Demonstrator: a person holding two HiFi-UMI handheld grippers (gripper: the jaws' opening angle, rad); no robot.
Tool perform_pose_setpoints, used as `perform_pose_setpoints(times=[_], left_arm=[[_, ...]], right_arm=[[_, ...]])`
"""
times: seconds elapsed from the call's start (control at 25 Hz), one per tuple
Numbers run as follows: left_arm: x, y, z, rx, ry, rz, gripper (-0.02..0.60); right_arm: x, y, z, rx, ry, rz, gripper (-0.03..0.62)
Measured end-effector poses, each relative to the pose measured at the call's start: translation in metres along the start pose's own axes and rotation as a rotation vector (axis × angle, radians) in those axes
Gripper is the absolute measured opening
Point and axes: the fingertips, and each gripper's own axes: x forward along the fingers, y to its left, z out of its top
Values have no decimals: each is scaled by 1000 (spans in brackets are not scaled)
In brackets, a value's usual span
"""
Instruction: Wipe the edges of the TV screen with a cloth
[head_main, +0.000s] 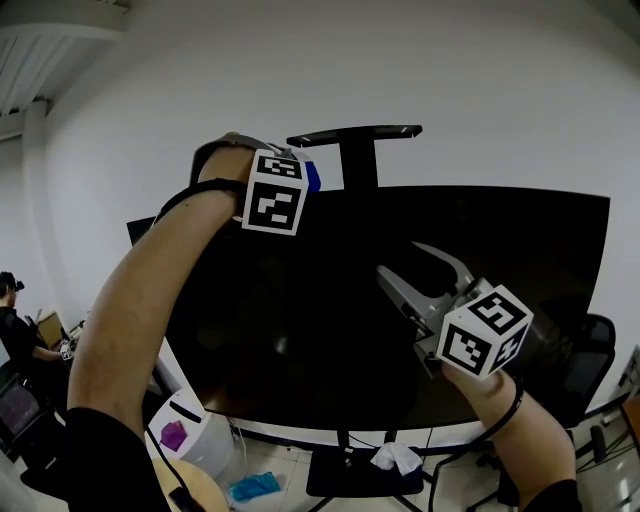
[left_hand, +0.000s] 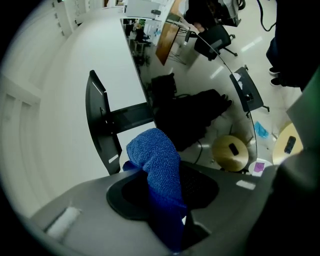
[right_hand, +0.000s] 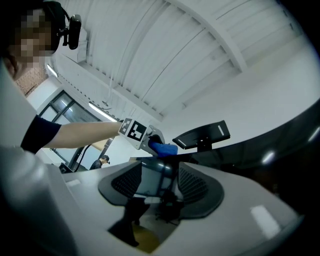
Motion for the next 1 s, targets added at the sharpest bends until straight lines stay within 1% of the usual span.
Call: perform_pose_setpoints(times=[0.12, 0.2, 0.28, 0.4, 0.52, 0.64, 0.76, 1.0], left_arm=[[2, 5, 17, 5, 12, -11, 130], [2, 9, 28, 5, 24, -23, 130], [-2, 17, 47, -18, 19, -31, 130], [-5, 32, 85, -15, 46, -28, 130], [-11, 39, 99, -29, 58, -26, 130], [-14, 48, 115, -15, 75, -15, 130], [-17, 64, 152, -29, 56, -21, 130], [-21, 89, 214, -32, 48, -28, 130]], right_arm=[[-14, -8, 10, -31, -17, -2, 239], [-25, -18, 17, -34, -26, 6, 239], [-41, -30, 22, -28, -36, 21, 239], [-74, -53, 30, -30, -44, 45, 239], [-89, -59, 39, -53, -44, 66, 239], [-105, -71, 45, -89, -43, 60, 239], [-132, -99, 51, -84, -38, 47, 239], [-184, -154, 59, -67, -23, 10, 239]])
